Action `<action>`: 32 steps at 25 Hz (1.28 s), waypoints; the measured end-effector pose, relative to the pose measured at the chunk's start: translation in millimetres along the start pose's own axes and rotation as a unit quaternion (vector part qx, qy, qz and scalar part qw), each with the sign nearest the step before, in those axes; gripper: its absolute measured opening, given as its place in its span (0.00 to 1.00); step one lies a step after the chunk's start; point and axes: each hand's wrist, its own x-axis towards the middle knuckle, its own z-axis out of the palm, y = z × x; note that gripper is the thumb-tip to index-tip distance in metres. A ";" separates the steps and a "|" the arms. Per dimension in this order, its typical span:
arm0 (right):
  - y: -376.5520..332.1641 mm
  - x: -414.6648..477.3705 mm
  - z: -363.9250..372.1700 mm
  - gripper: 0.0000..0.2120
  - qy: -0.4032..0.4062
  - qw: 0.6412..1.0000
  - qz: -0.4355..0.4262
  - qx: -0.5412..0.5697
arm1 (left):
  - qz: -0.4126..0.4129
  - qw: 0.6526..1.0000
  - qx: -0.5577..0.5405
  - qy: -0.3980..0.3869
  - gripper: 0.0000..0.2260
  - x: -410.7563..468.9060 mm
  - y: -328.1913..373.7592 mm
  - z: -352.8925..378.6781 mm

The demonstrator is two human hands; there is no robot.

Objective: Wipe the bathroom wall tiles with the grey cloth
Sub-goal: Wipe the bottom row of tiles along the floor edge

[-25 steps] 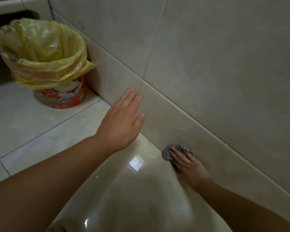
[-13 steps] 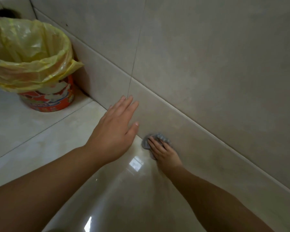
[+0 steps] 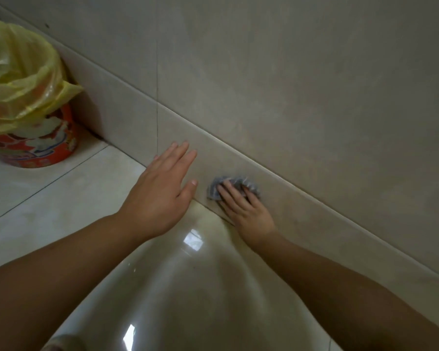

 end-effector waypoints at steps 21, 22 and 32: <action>41.1 -157.4 -12.2 0.29 0.051 0.987 0.152 0.018 | 0.088 0.995 0.029 -0.033 0.29 0.6 30.3 24.0; 39.9 -147.3 -17.7 0.28 0.057 0.985 0.163 0.026 | 0.089 0.995 0.030 -0.036 0.29 0.3 30.7 25.1; 46.6 -156.9 -8.8 0.32 0.077 0.972 0.220 0.024 | 0.122 0.991 0.038 -0.041 0.30 -0.6 43.0 38.1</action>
